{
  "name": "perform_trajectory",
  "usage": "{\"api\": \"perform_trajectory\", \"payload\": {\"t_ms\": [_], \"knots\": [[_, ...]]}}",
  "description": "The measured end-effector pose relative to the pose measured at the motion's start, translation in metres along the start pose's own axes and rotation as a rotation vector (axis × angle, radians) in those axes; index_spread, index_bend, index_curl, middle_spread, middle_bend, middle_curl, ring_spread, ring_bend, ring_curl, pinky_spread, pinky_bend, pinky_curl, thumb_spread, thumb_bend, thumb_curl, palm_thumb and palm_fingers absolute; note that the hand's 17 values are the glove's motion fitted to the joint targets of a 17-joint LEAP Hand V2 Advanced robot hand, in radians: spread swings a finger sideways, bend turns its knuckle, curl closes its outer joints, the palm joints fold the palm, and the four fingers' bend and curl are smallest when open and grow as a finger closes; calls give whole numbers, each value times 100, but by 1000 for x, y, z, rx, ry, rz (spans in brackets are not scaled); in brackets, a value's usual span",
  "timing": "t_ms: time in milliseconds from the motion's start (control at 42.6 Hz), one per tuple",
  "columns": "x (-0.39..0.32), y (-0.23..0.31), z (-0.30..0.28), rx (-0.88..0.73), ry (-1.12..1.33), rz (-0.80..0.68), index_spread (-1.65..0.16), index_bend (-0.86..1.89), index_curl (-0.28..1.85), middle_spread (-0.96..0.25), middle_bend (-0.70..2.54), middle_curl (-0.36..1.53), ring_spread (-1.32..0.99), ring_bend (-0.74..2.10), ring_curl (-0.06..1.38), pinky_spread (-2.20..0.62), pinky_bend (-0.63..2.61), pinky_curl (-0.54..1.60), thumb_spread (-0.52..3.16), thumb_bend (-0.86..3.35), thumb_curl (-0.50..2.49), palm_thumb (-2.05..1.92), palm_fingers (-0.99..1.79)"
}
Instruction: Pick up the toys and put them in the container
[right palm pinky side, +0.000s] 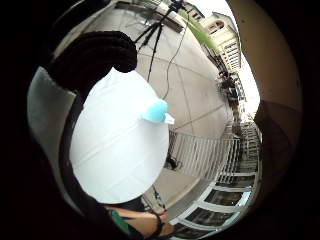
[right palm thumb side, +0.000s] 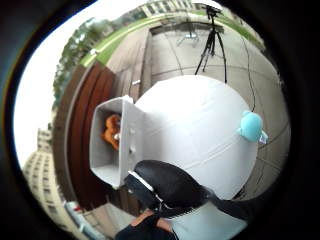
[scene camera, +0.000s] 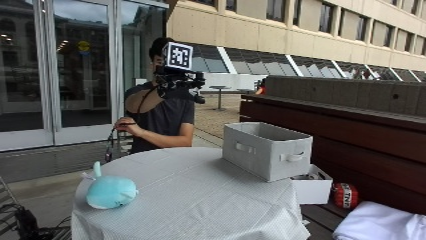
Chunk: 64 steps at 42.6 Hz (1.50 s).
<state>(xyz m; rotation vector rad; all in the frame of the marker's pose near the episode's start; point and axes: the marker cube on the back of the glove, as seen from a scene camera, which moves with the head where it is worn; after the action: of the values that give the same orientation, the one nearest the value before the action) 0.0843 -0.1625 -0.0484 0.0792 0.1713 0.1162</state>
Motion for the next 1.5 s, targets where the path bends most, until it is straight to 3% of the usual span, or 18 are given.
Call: {"api": "perform_trajectory", "payload": {"t_ms": [235,375,587,704,1009,1244,1455,1502], "knots": [[83,-25,38,-61,14,57,-30,7,9,-1,16,39,2,57,28,-1,138,39,83,-10,28,-13,-20],[111,-24,58,-232,19,121,-31,7,9,-2,16,38,2,55,28,-1,136,38,84,-10,26,-12,-20],[151,-54,134,-129,25,191,-31,7,10,-3,16,36,2,50,27,0,133,36,83,-9,25,-11,-21],[171,-54,175,-113,15,140,-31,7,10,-3,16,36,2,47,27,1,131,35,82,-9,24,-11,-22],[188,-36,258,-301,-29,175,-32,8,11,-4,16,34,2,42,26,6,119,32,80,-8,24,-9,-22],[190,-18,302,-440,-74,185,-33,12,12,-3,9,29,2,36,26,7,128,34,92,3,27,11,-21],[192,-10,303,-432,-66,197,-37,25,22,-3,6,22,0,37,27,-4,135,36,100,16,32,40,-6],[192,-8,300,-396,-68,209,-40,36,24,-10,17,23,-15,56,30,-18,125,32,105,26,36,57,42]]}}
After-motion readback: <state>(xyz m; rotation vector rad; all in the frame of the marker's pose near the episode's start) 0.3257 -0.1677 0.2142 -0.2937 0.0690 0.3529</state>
